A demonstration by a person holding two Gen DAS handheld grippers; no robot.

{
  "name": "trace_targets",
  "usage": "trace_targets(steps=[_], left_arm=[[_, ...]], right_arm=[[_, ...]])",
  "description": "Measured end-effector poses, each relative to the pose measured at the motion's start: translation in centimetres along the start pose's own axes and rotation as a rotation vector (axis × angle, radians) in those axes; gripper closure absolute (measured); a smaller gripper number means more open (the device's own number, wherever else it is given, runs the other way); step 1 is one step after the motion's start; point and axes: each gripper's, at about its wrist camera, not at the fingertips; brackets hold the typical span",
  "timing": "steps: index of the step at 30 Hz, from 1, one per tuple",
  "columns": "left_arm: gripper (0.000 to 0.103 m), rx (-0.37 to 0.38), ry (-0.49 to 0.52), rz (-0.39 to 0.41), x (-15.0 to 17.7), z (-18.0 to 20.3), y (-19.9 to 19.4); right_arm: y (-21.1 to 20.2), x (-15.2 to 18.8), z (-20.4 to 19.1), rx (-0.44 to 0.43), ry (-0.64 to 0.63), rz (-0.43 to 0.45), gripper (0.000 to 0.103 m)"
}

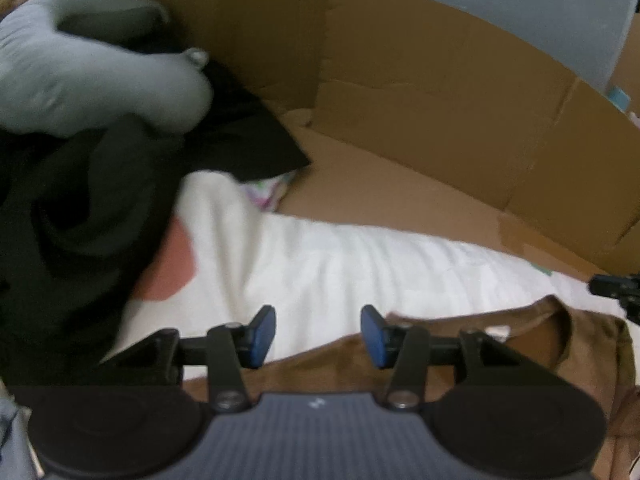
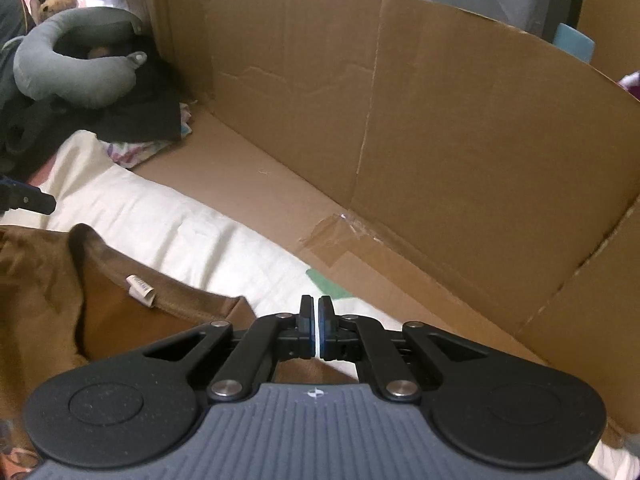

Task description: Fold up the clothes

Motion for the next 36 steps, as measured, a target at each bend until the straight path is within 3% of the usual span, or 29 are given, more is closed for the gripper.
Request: trace_targets(steps=[5, 14, 23, 25, 30, 34, 36], left_arm=[[0.072, 0.02, 0.015, -0.04, 2.0, -0.7, 0.0], [0.072, 0.058, 0.15, -0.088, 3.6, 3.3, 2.3], [0.072, 0.007, 0.126, -0.066, 2.6, 3.5, 5.0], [0.072, -0.001, 0.119, -0.06, 2.4, 3.4, 5.2], [0.072, -0.021, 0.089, -0.04, 1.9, 3.5, 4.5], [0.068, -0.019, 0.083, -0.026, 1.9, 4.0, 3.2], [0.067, -0.019, 0.086, -0.025, 2.0, 4.4, 2.5]], right_arm=[[-0.6, 1.3, -0.9, -0.044, 0.031, -0.022, 0.102], [2.0, 3.3, -3.4, -0.063, 0.032, -0.1, 0.102], [5.1, 1.8, -4.0, -0.053, 0.066, -0.082, 0.1], [5.5, 1.4, -3.9, -0.047, 0.072, -0.075, 0.092], [5.3, 0.4, -3.4, -0.062, 0.095, -0.07, 0.091], [2.7, 0.2, -2.4, -0.068, 0.105, -0.041, 0.069], [1.1, 0.2, -1.8, -0.068, 0.104, -0.034, 0.067]])
Point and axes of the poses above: each gripper's, at about its wrist camera, not at the fingertips, and y roughly the way its jaws point, z to its right, x to its underside, and after that the axes turned 3 degrees about -z, right-handed
